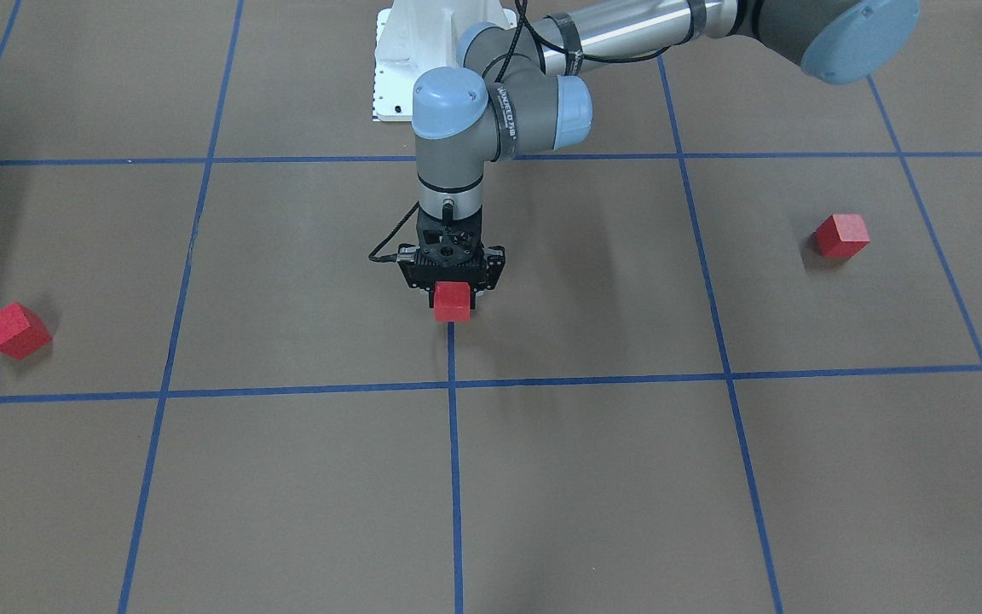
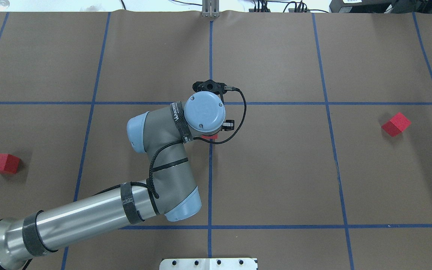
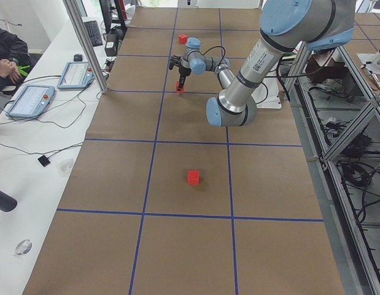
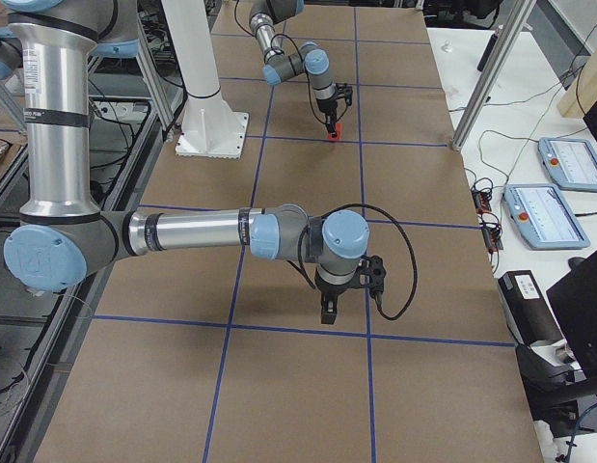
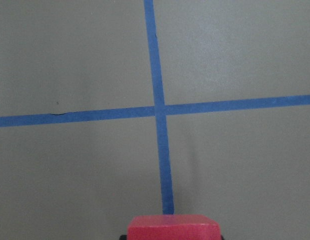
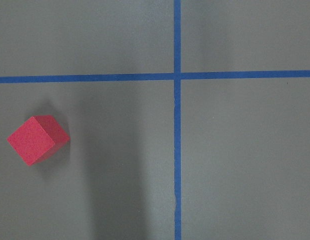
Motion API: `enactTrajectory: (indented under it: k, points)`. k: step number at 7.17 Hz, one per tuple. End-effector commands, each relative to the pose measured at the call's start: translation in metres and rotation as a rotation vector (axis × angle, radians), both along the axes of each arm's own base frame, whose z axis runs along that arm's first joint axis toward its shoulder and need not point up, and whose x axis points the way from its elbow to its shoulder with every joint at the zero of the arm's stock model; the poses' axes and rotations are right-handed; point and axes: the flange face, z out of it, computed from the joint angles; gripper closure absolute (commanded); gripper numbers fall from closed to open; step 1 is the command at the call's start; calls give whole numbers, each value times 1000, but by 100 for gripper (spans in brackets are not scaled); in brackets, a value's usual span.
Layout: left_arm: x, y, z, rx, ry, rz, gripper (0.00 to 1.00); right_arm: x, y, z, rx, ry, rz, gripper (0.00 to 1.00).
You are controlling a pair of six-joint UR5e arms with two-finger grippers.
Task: Form red blocks into L shape at center
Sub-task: 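Carry the red cube with the left gripper to the grid center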
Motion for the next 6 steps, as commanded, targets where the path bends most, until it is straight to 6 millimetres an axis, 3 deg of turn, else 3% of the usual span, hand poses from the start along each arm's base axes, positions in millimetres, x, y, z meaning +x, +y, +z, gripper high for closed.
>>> enactTrajectory:
  k: [1,2,3,4,5,6]
  points:
    - [6,-4,6,-10,-1,-8,100,0,1,1,-2,0,0,1]
    - [8,-5,8,-5,7,-7,100,0,1,1,-2,0,0,1]
    - [8,-6,8,-6,5,-6,75,0,1,2,-4,0,0,1]
    - [5,-10,8,-2,4,-10,28,0,1,2,-4,0,0,1]
    - [5,-10,8,-4,5,-12,1,0,1,2,-5,0,0,1]
    - [5,-10,8,-6,5,-13,1,0,1,2,-4,0,-1,1]
